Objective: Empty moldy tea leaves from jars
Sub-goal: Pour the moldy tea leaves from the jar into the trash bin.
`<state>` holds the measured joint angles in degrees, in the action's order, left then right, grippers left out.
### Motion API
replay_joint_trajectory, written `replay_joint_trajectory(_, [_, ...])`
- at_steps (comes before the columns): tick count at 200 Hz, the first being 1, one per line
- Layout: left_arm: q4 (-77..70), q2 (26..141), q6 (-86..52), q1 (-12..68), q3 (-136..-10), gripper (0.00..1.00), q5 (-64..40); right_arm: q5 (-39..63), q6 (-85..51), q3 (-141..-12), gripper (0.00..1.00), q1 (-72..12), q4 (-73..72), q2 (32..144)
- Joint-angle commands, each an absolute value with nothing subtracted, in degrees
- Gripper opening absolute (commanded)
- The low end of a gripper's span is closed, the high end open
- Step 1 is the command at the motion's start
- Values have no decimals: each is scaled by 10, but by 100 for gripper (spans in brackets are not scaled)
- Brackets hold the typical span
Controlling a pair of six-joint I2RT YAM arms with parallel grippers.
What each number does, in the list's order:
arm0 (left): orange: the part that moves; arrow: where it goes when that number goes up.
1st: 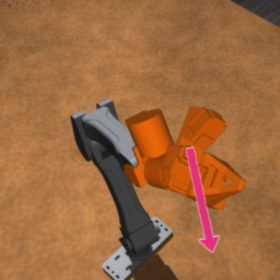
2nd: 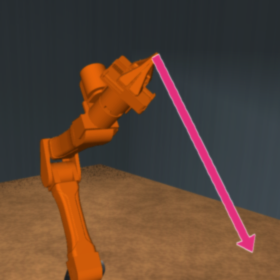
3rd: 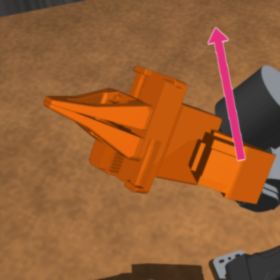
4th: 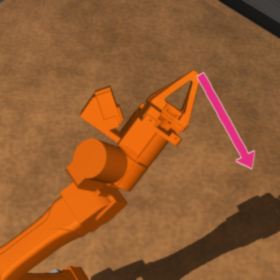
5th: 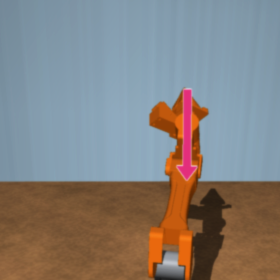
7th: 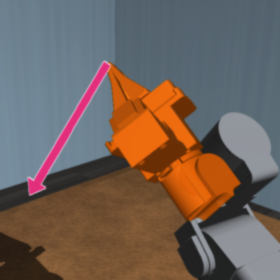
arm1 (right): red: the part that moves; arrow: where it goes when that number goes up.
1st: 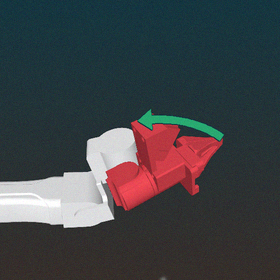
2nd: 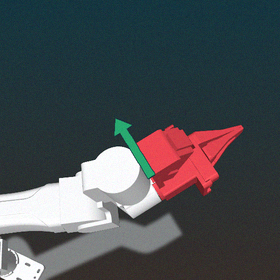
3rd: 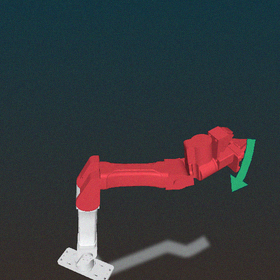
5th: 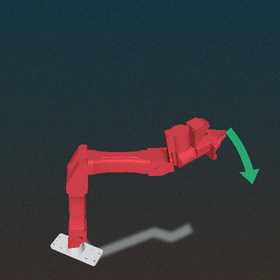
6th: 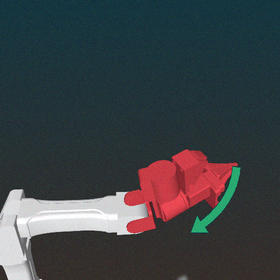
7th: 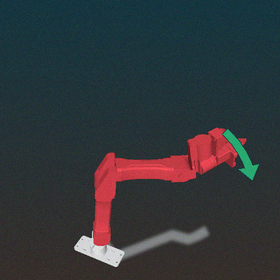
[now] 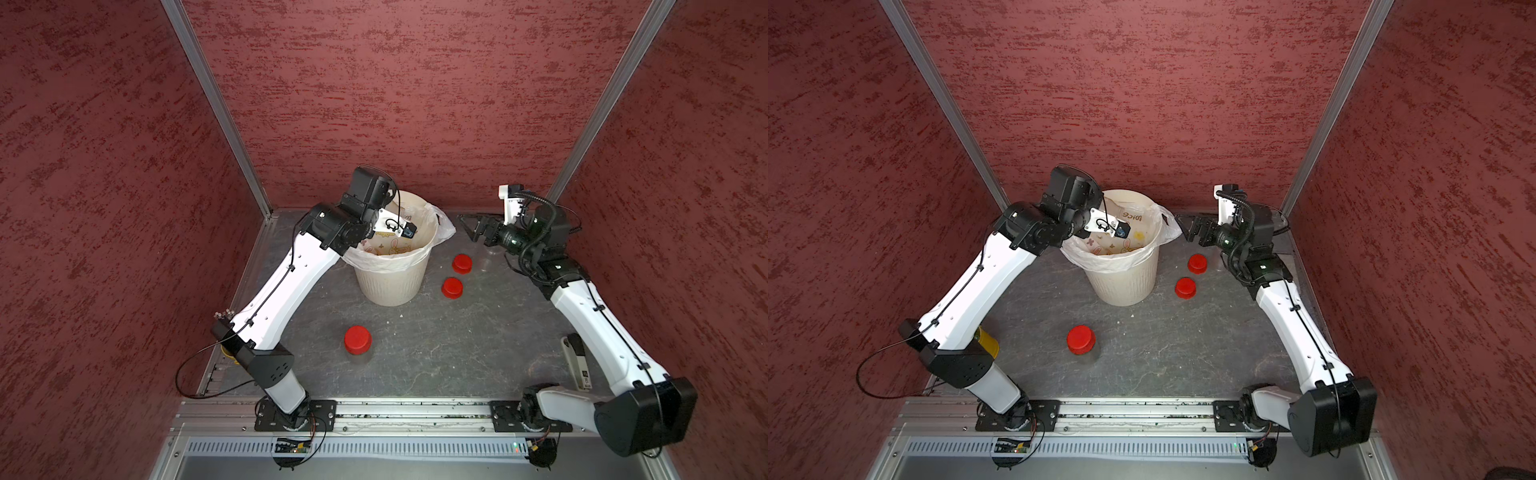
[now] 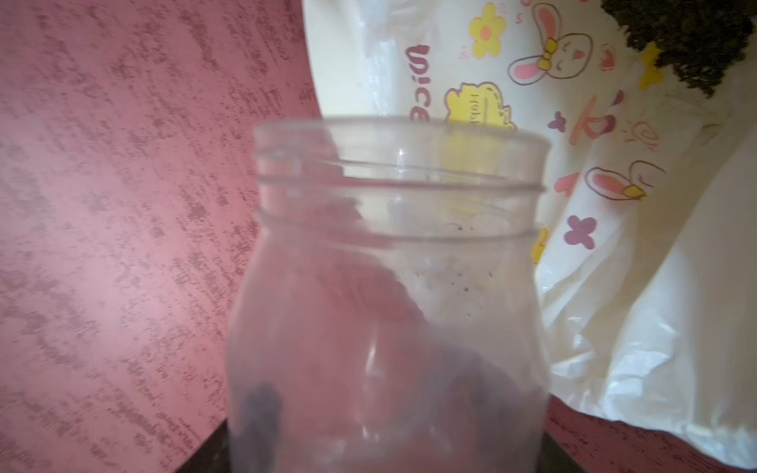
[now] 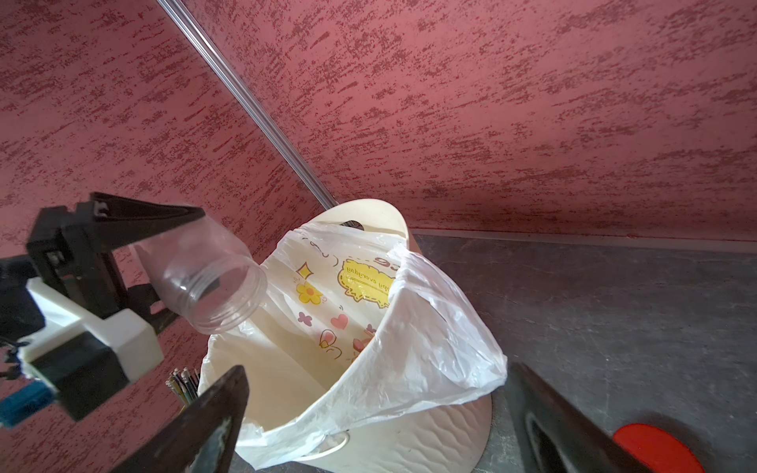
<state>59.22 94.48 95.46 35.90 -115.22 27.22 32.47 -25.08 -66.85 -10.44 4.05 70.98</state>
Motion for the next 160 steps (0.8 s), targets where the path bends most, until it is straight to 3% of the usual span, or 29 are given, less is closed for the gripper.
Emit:
replay_joint_trajectory(1, [557, 933, 929, 349, -1137, 69, 256, 340, -253, -675, 99, -100, 30, 708])
replay_joint_trajectory(34, [490, 907, 901, 344, -1119, 69, 202, 348, -217, -696, 99, -101, 62, 708])
replay_joint_trajectory(76, [343, 831, 830, 327, -996, 69, 64, 391, -189, -746, 95, -109, 109, 730])
replay_joint_trajectory(160, [233, 805, 768, 311, -895, 70, -15, 425, -216, -776, 88, -168, 57, 761])
